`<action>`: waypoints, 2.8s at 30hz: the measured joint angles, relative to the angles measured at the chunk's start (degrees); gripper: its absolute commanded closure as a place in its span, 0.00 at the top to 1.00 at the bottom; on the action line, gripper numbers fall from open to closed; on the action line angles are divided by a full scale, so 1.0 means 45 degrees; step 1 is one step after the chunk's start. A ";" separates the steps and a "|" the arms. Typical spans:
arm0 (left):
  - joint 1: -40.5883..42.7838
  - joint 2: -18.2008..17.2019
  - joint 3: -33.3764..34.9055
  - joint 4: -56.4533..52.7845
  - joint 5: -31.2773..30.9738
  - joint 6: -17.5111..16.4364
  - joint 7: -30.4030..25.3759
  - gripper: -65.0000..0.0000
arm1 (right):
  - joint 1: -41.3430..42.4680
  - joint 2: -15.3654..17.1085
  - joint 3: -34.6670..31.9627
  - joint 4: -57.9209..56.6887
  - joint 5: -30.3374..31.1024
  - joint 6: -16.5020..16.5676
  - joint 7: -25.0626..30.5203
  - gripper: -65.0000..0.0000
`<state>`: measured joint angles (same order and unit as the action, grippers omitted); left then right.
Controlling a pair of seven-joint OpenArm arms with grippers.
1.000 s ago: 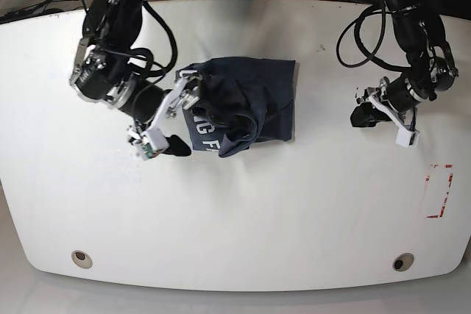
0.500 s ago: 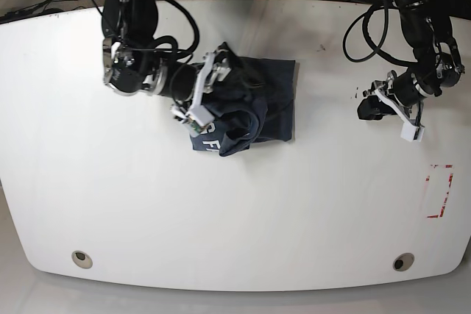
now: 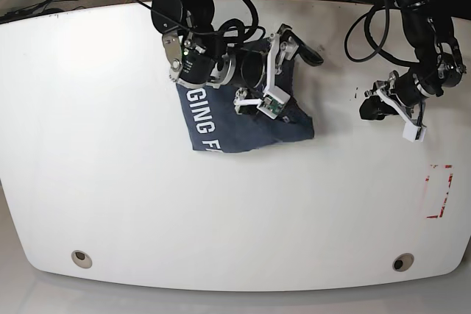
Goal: Fold the T-shirt properly
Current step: 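Flip the folded bundle with the right gripper, lettering side up, then grasp the folded shirt with both grippers and lift it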
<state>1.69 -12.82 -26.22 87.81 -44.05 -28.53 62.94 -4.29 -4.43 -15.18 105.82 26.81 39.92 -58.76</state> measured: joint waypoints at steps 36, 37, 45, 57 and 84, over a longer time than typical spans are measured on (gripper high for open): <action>0.0010 0.1219 0.9423 0.3351 0.6407 -0.0107 -0.0850 0.19 | 0.3458 0.3162 0.4022 -0.6596 -0.0253 -0.0068 0.2934 0.32; 0.0049 0.1258 0.9520 0.3099 0.6674 -0.0102 -0.1010 0.19 | 0.3453 0.3376 0.3793 -0.7014 -0.0248 -0.0117 0.3410 0.32; -0.0510 0.1107 0.9486 0.1020 0.7077 -0.0199 -0.2118 0.19 | 0.3313 0.3949 0.3609 -0.6674 -0.0053 0.0010 0.3570 0.32; 0.0214 -0.0092 0.9063 0.4998 0.6188 -0.0092 -0.1035 0.19 | 0.4750 0.3803 0.3687 -0.6135 -0.1394 -0.0015 0.2603 0.32; -0.0855 -0.0699 0.9214 0.1608 0.5867 -0.0087 -0.0661 0.19 | 0.2671 0.3643 0.2244 -0.6946 -0.3895 0.0000 0.5892 0.32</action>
<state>-2.15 -15.97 15.25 95.04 -17.65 -28.93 59.96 7.73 11.97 -5.08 74.56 9.28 39.92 -32.25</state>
